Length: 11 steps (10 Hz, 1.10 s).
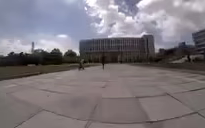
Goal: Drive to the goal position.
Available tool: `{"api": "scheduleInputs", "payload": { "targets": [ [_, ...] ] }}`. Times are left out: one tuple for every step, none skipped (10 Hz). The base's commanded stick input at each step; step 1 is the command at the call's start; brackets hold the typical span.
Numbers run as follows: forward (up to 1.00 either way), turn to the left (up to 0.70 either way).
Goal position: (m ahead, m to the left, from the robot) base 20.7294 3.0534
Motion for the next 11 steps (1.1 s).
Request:
{"api": "scheduleInputs", "payload": {
  "targets": [
    [0.70,0.00],
    [0.70,0.00],
    [0.70,0.00],
    [0.70,0.00],
    [0.70,0.00],
    [0.70,0.00],
    [0.70,0.00],
    [0.70,0.00],
    [0.70,0.00],
    [0.70,0.00],
    [0.70,0.00]
  ]
}}
